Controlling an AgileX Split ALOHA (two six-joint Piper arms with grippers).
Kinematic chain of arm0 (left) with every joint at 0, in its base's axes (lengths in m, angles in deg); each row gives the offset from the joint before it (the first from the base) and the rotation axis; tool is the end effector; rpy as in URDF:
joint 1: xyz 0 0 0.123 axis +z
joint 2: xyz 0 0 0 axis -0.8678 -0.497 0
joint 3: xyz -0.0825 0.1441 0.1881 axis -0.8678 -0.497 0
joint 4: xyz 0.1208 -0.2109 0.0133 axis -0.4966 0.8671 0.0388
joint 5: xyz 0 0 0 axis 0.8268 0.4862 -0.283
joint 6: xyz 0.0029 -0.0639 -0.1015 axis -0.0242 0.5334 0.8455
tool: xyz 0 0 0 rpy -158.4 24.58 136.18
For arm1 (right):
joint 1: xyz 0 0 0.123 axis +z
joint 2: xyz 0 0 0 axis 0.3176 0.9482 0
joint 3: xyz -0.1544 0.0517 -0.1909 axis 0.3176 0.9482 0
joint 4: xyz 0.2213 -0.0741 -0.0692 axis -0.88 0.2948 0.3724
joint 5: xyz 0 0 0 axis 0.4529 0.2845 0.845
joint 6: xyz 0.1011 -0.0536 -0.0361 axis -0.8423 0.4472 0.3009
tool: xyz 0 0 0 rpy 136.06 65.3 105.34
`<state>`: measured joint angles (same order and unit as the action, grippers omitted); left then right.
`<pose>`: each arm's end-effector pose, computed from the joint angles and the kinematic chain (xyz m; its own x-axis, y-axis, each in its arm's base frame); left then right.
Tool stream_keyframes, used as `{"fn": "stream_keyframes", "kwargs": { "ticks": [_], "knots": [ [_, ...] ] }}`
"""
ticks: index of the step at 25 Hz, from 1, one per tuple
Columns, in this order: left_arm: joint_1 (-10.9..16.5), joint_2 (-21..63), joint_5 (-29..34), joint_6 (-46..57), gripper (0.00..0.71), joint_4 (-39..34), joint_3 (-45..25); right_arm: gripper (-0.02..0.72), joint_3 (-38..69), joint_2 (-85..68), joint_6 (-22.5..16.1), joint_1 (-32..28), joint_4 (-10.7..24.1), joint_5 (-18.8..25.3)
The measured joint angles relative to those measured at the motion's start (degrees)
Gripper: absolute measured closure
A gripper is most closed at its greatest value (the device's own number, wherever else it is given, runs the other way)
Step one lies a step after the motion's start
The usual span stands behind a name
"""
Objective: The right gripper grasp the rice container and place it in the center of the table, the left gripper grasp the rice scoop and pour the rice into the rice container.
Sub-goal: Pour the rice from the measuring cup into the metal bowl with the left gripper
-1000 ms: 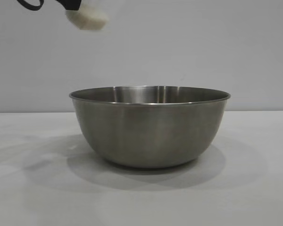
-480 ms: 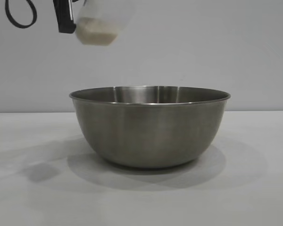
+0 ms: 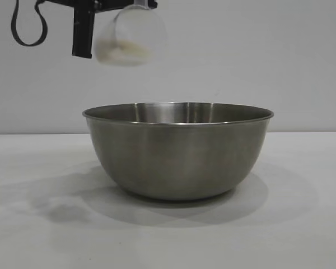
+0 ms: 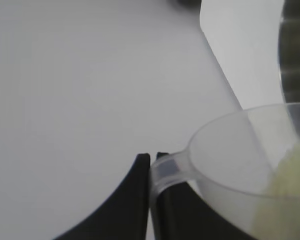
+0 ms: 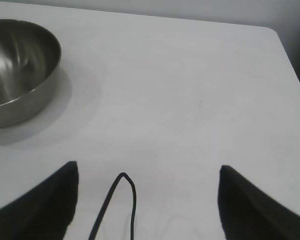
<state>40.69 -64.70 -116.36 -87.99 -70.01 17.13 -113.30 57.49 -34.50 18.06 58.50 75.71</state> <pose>0.3132 -0.1966 0.1714 0.8331 0.3991 0.3829 -0.2982 -0.2589 0.9187 0.0414 0.0132 0.2492 -0.5102 -0.1216 -0.8514 -0.1532 0.9870 -0.0491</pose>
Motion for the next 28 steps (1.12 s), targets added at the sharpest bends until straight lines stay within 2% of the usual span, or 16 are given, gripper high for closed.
{"fn": "stream_keyframes", "kwargs": {
  "ticks": [17, 28],
  "knots": [
    [-1.3, -2.4, -0.29, -21.29, 0.71, 1.96, 0.0, 0.162, 0.0, 0.0, 0.0, 0.0, 0.0, 0.0],
    [-3.24, -2.4, -2.33, -33.31, 0.71, 2.28, 0.0, 0.162, 0.0, 0.0, 0.0, 0.0, 0.0, 0.0]
  ]
}}
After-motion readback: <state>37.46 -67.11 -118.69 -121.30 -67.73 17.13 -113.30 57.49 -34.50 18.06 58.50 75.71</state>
